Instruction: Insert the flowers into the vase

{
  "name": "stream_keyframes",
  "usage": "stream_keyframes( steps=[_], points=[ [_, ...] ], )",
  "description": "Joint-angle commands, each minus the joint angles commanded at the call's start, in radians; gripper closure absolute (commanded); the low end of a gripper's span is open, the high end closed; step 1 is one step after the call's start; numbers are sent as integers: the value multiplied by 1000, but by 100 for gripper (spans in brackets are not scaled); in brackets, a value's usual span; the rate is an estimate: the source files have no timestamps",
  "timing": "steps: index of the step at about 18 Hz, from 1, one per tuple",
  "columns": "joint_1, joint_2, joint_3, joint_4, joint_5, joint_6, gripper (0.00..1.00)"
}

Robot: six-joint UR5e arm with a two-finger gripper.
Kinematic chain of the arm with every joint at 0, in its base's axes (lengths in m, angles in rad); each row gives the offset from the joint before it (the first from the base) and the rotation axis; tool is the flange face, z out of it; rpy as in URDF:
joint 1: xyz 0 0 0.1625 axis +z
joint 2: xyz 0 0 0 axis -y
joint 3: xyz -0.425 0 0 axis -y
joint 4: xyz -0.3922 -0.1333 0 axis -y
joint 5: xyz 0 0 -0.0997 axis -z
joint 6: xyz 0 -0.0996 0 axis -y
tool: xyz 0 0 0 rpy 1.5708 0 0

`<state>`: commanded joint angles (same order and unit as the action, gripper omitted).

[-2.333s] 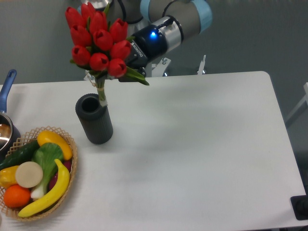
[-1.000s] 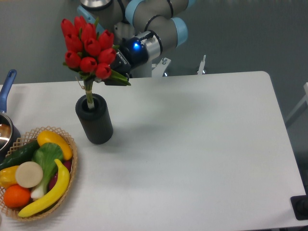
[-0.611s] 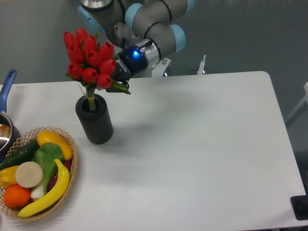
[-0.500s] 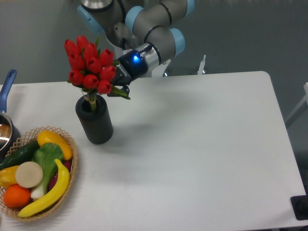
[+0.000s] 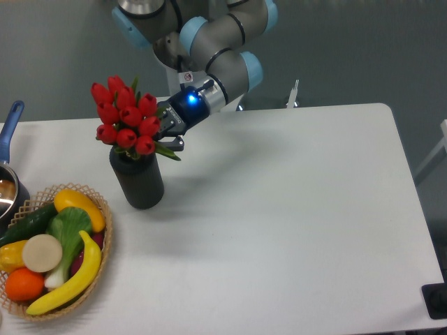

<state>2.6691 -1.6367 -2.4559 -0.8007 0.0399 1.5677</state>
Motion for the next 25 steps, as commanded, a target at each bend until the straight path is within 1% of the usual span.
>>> stream_keyframes(
  steps=[1, 3, 9, 14, 19, 22, 25],
  points=[
    [0, -2, 0, 0, 3, 0, 0],
    [0, 0, -5, 0, 20, 2, 0],
    [6, 9, -5, 0, 21, -2, 0],
    [17, 28, -2, 0, 21, -9, 0],
    [46, 73, -2, 0, 41, -9, 0],
    [75, 123, -5, -3, 113, -17, 0],
    [95, 169, -15, -3, 146, -37, 0]
  ],
)
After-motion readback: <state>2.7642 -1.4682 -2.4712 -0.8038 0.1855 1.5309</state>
